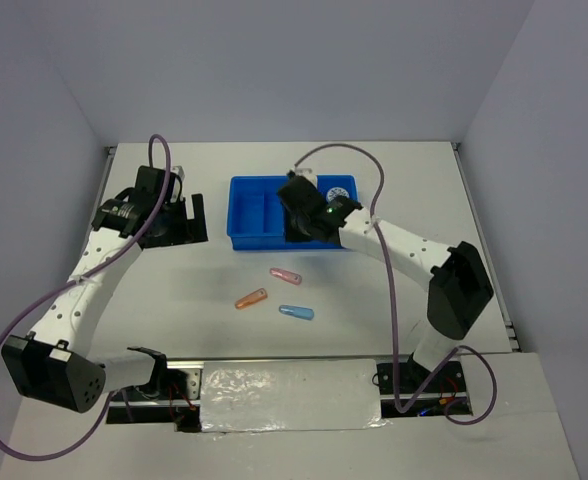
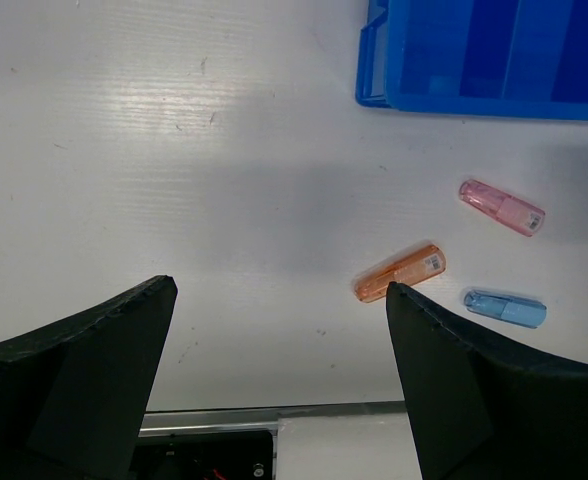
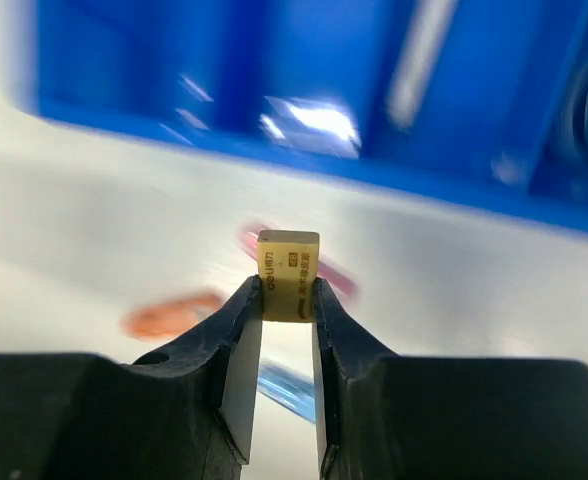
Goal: Sort the stationery into containers
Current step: Place the stationery in the storage box, then pick up the stationery from the center of the board.
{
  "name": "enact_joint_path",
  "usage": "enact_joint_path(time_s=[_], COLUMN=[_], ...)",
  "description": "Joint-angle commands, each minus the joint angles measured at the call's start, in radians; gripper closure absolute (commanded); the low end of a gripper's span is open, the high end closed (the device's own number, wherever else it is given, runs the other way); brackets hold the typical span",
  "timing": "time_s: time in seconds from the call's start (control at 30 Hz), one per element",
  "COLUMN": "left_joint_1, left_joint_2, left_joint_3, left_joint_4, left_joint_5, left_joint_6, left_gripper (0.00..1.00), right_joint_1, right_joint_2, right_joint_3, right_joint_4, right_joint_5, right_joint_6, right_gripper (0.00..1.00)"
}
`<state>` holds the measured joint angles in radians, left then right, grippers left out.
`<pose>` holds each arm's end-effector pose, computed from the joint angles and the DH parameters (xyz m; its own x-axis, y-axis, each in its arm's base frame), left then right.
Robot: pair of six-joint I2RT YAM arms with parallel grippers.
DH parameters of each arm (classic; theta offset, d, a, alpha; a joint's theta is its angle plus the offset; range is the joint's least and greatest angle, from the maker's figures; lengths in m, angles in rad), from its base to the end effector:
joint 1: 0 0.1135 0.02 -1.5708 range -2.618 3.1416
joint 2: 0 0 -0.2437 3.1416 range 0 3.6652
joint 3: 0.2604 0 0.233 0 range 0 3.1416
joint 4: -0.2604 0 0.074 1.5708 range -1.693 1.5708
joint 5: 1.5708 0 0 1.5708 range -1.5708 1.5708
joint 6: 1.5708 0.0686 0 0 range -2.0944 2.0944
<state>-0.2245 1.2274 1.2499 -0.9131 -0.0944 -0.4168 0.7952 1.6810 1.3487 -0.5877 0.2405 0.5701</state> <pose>0.2463 -0.0496 0.2974 -0.7594 -0.2400 -0.6048 -0.1570 0.9696 -0.1876 0.2668 0.2487 0.2271 -0.7887 -0.0556 -0.6123 -0.1981 0.9658 0.1674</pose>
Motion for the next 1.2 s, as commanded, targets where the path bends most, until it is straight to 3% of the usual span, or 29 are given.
enact_joint_path(time_s=[0.0, 0.23, 0.3, 0.37, 0.5, 0.63, 0.73, 0.77, 0.8, 0.9, 0.97, 1.17], left_joint_1=[0.005, 0.005, 0.005, 0.005, 0.005, 0.005, 0.005, 0.005, 0.005, 0.005, 0.005, 0.004], left_joint_2=[0.009, 0.001, -0.008, -0.019, -0.031, -0.028, -0.025, -0.023, -0.022, -0.022, -0.019, 0.009], left_joint_3=[0.039, 0.057, 0.051, 0.034, 0.003, 0.006, 0.025, 0.029, 0.029, 0.028, 0.023, 0.039], left_joint_4=[0.014, -0.003, -0.004, 0.002, 0.016, 0.013, -0.001, -0.004, -0.006, -0.004, 0.003, 0.017], left_joint_5=[0.022, 0.019, 0.022, 0.025, 0.036, 0.027, 0.021, 0.019, 0.021, 0.024, 0.044, 0.087], left_joint_6=[0.018, 0.012, 0.015, 0.016, 0.013, 0.015, 0.015, 0.015, 0.015, 0.016, 0.015, 0.019], left_gripper=[0.01, 0.01, 0.01, 0.01, 0.01, 0.01, 0.01, 0.01, 0.01, 0.01, 0.00, 0.01], right_joint_1=[-0.019, -0.116, -0.139, -0.157, -0.188, -0.238, -0.339, -0.370, -0.436, -0.545, -0.640, -0.649], right_joint_2=[0.017, 0.386, 0.449, 0.479, 0.461, 0.274, 0.042, -0.014, -0.123, -0.236, -0.238, -0.109], right_joint_3=[0.220, 0.630, 0.719, 0.763, 0.808, 0.637, 0.330, 0.159, 0.077, -0.150, -0.227, -0.226], right_joint_4=[-0.024, -0.191, -0.204, -0.208, -0.227, -0.204, -0.155, -0.134, -0.077, -0.009, 0.006, -0.017], right_joint_5=[-0.006, -0.043, -0.076, -0.133, -0.138, -0.090, -0.038, -0.038, -0.055, -0.118, -0.229, -0.234], right_joint_6=[-0.059, -0.130, -0.134, -0.142, -0.162, -0.156, -0.127, -0.122, -0.119, -0.099, -0.098, -0.153], right_gripper=[0.76, 0.60, 0.45, 0.33, 0.30, 0.30, 0.31, 0.31, 0.31, 0.32, 0.35, 0.39])
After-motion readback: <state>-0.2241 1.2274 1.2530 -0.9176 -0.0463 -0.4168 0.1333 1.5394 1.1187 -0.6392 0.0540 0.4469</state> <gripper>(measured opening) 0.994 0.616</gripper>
